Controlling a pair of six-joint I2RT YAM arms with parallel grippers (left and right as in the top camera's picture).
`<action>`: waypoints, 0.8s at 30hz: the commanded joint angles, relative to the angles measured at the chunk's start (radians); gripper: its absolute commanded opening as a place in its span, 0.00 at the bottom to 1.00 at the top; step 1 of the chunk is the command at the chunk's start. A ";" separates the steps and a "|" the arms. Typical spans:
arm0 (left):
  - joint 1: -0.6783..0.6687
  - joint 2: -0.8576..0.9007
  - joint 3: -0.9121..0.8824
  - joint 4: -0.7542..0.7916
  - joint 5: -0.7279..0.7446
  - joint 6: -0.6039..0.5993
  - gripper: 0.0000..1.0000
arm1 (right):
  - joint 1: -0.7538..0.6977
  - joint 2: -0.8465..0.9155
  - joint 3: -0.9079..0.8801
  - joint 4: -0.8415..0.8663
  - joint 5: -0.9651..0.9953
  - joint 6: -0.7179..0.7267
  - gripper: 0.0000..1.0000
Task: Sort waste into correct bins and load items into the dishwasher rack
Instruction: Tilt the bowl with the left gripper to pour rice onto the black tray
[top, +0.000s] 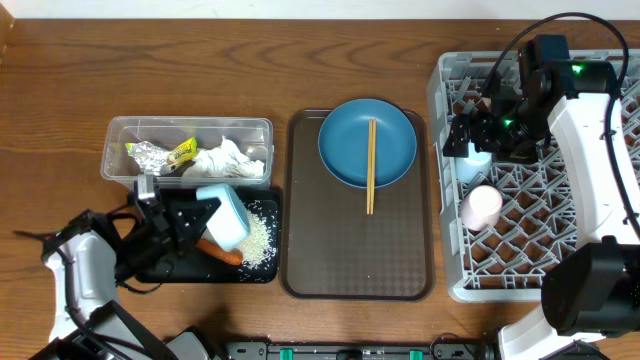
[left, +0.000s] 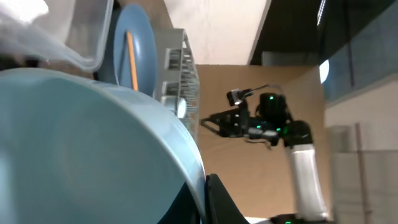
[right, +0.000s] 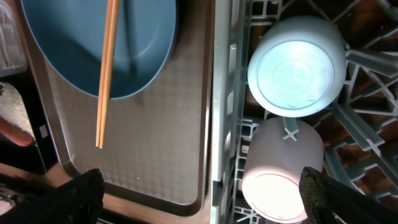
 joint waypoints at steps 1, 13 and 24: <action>0.011 -0.003 0.000 0.032 0.025 0.017 0.06 | 0.004 0.007 0.017 -0.003 -0.006 -0.004 0.99; 0.023 -0.011 0.000 -0.133 -0.007 0.078 0.06 | 0.004 0.007 0.017 -0.002 -0.006 -0.004 0.99; 0.022 -0.014 0.000 -0.176 0.016 0.203 0.06 | 0.004 0.007 0.017 -0.002 -0.006 -0.004 0.99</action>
